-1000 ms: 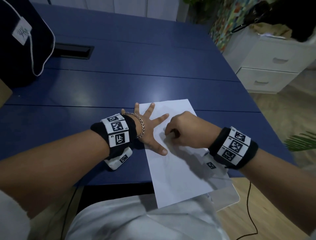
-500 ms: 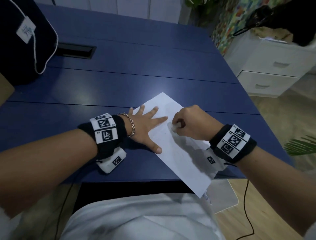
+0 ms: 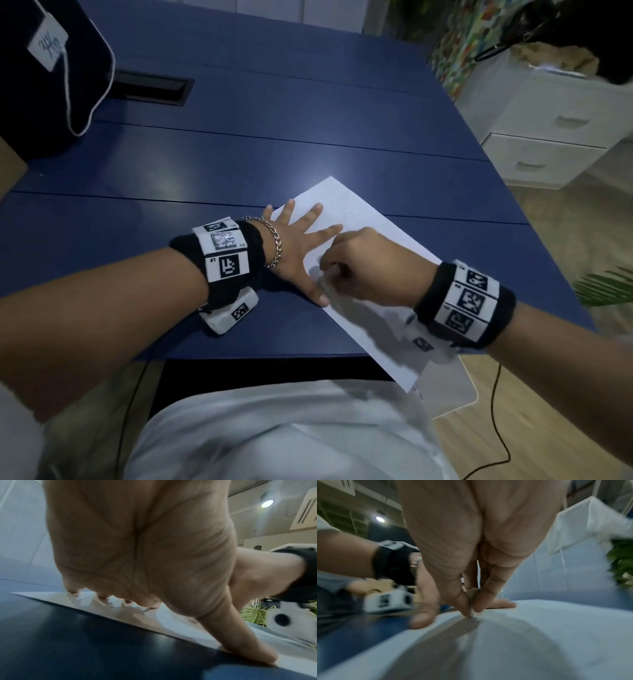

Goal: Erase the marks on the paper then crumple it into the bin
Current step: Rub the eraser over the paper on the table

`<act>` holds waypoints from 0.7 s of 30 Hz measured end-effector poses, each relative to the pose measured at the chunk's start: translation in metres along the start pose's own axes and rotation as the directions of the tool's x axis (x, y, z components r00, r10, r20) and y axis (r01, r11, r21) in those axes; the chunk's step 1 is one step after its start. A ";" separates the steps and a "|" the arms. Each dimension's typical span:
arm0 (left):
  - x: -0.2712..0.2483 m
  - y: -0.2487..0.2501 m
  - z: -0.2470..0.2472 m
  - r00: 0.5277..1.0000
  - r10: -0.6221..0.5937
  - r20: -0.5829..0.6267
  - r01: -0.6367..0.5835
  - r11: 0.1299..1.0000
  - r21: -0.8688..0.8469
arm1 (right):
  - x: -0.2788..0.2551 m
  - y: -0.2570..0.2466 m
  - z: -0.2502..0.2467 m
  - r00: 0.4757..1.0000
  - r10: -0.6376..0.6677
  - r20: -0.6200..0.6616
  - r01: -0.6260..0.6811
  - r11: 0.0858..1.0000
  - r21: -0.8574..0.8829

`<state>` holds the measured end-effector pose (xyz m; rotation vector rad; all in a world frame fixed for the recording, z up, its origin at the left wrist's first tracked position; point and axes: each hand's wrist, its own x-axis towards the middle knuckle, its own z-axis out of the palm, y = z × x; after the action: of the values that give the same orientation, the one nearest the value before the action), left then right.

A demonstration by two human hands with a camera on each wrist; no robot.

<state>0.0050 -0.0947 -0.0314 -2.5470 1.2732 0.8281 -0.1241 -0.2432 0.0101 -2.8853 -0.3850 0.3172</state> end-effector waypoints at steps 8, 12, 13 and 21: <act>0.002 -0.001 0.000 1.000 -0.005 0.000 0.005 1.000 0.007 | 0.011 0.010 0.000 0.994 0.047 -0.095 -0.050 0.998 -0.030; 0.001 0.000 -0.001 1.000 -0.019 0.003 0.019 1.000 0.012 | 0.005 0.019 -0.004 0.998 0.043 -0.034 -0.044 0.998 -0.037; 0.000 0.001 -0.001 1.000 -0.019 0.007 0.019 1.000 0.012 | 0.004 0.026 -0.006 0.993 0.081 -0.091 -0.084 0.996 -0.023; -0.002 0.002 -0.002 1.000 -0.024 0.021 0.023 1.000 0.013 | -0.009 0.015 0.001 0.998 0.038 -0.058 -0.039 0.999 -0.024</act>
<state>0.0034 -0.0950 -0.0282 -2.5318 1.2361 0.8367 -0.1291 -0.2594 0.0075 -2.9222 -0.3267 0.2371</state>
